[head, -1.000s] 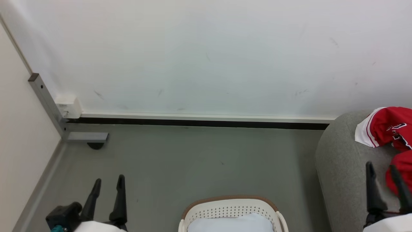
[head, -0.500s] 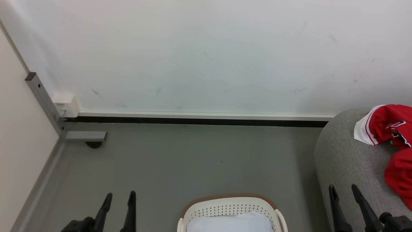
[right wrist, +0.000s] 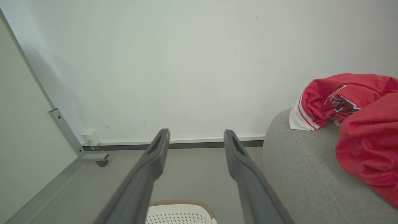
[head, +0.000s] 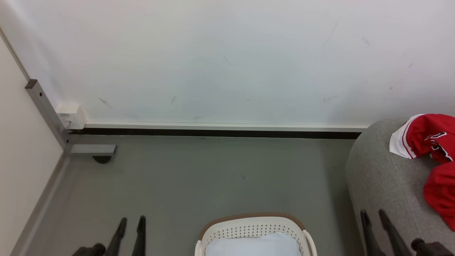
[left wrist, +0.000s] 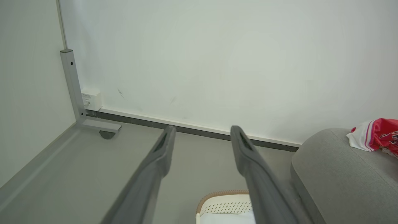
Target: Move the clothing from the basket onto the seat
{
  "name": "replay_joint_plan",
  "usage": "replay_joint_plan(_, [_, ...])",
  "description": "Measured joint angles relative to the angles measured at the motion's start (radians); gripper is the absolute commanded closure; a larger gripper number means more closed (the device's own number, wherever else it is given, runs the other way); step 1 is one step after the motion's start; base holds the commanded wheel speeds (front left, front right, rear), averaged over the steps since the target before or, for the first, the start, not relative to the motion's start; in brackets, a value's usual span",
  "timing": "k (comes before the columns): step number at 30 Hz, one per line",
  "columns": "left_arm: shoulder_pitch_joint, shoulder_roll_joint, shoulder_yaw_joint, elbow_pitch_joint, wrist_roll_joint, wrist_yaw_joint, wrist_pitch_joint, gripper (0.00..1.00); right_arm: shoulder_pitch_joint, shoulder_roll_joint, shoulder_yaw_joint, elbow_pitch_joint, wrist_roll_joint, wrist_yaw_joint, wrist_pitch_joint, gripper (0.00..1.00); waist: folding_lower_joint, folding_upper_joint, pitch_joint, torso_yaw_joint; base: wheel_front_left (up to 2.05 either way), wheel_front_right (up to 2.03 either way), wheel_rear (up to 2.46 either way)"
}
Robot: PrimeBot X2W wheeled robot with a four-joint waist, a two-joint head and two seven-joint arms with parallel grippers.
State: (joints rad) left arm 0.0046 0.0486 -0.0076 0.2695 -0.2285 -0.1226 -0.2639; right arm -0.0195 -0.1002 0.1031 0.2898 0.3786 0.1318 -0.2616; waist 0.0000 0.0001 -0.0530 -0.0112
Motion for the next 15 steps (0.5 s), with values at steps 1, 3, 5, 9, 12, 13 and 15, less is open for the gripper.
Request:
replay_joint_plan(1, [0.005, -0.002, -0.001, 0.01, 0.0, 0.0, 0.0, 1.0, 0.007, 0.004, 0.002, 0.009, 0.0, 0.0, 0.001, 1.0, 0.0, 0.0, 0.0, 0.0, 0.0, 0.0, 0.0])
replay_joint_plan(3, [0.012, -0.005, -0.002, 0.026, -0.005, 0.0, 0.004, 1.0, 0.018, 0.008, 0.002, 0.022, 0.003, 0.0, 0.006, 1.0, 0.0, -0.0001, 0.001, 0.0, 0.0, 0.0, 0.0])
replay_joint_plan(5, [0.012, -0.005, 0.003, 0.032, -0.038, 0.0, 0.019, 1.0, 0.022, 0.009, -0.001, 0.026, 0.033, 0.0, 0.015, 1.0, -0.0001, 0.0, 0.001, 0.0, 0.0, 0.0, 0.0])
replay_joint_plan(9, [0.01, -0.005, 0.009, 0.033, -0.111, 0.0, 0.042, 1.0, 0.021, 0.01, -0.013, 0.024, 0.101, 0.0, 0.036, 1.0, 0.0, 0.0, 0.003, 0.0, 0.0, 0.0, 0.0])
replay_joint_plan(12, [0.006, -0.005, 0.014, 0.031, -0.167, 0.0, 0.054, 1.0, 0.02, 0.012, -0.02, 0.022, 0.148, 0.0, 0.05, 1.0, 0.0, 0.0, 0.005, 0.0, 0.0, 0.0, 0.0])
replay_joint_plan(13, [0.005, -0.005, 0.015, 0.03, -0.181, 0.0, 0.057, 1.0, 0.02, 0.012, -0.023, 0.022, 0.165, 0.0, 0.055, 1.0, 0.0, -0.0001, 0.005, 0.001, 0.0, 0.0, 0.0])
replay_joint_plan(15, [0.005, -0.005, 0.018, 0.027, -0.218, 0.0, 0.066, 1.0, 0.019, 0.013, -0.029, 0.02, 0.195, 0.0, 0.063, 1.0, 0.0, 0.0, 0.006, 0.001, 0.0, 0.0, 0.0])
